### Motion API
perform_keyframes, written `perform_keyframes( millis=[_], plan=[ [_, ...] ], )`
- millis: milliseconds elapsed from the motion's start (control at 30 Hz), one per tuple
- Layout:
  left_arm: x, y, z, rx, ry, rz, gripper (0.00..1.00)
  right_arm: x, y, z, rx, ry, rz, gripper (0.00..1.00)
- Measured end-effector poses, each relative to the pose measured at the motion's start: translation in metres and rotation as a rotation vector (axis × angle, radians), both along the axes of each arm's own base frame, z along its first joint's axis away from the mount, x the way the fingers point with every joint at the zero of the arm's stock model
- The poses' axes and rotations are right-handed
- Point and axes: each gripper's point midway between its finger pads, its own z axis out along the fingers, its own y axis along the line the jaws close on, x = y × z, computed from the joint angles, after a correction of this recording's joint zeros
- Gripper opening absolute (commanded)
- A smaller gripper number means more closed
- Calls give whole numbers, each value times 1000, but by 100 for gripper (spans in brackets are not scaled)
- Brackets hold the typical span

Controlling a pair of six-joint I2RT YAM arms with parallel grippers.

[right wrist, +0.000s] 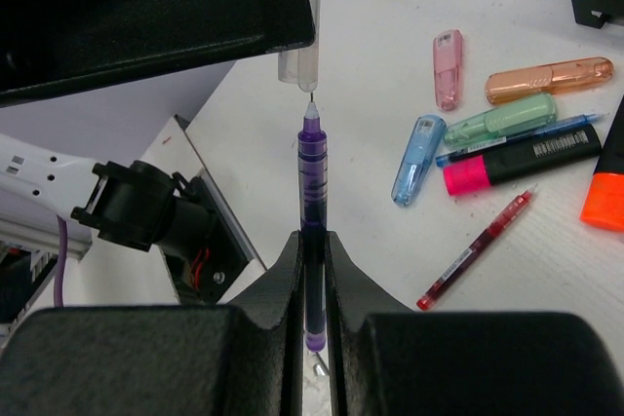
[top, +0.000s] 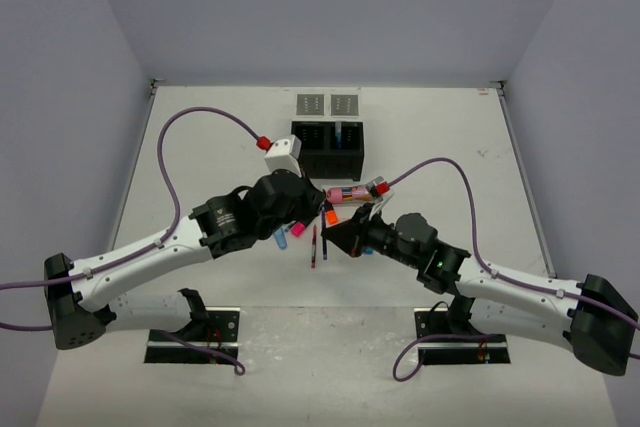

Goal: Sort the stationery into containers
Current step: Close the pen cap on the pen.

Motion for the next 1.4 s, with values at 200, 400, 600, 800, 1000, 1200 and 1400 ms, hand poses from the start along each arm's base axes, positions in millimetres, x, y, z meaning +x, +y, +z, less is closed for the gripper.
perform_keyframes(
  millis=[200, 400, 600, 800, 1000, 1200, 1400],
  plan=[
    [-2, -2, -7, -2, 1, -16, 0, 3, 3, 7, 10, -6, -4, 0],
    [-4, -4, -11, -5, 6, -33, 0, 5, 4, 3, -7, 8, -11, 0],
    [-3, -4, -9, -4, -7, -41, 0, 8, 4, 4, -12, 12, -29, 0],
    [-5, -4, -14, 9, -14, -64, 0, 10, 2, 3, -27, 16, -42, 0],
    [-8, -7, -19, 19, -17, -96, 0, 9, -1, 0, -54, 20, -46, 0],
    [-9, -9, -20, 33, -29, -127, 0, 10, -2, -1, -81, 15, -51, 0],
    [-7, -12, -18, 12, -44, -132, 0, 13, -7, 2, -89, 5, -77, 0]
  ],
)
